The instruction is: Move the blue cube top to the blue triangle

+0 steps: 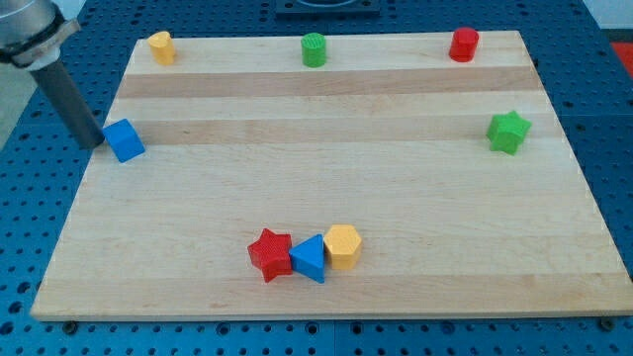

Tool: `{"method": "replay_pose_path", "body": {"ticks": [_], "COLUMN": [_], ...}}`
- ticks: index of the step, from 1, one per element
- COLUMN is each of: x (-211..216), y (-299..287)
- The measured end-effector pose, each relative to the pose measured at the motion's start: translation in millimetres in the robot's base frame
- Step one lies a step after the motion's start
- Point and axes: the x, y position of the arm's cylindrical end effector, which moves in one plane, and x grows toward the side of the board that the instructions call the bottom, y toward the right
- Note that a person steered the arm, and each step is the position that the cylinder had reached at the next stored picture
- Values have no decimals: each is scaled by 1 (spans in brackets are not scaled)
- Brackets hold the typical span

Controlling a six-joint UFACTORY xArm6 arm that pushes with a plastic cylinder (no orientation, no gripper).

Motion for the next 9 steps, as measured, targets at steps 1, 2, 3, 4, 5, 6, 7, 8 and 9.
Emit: {"method": "replay_pose_path", "body": {"ticks": [1, 2, 3, 4, 5, 6, 7, 8, 9], "x": [-46, -34, -1, 2, 7, 18, 24, 34, 40], "y": [8, 28, 28, 39, 41, 41, 44, 44, 73]}}
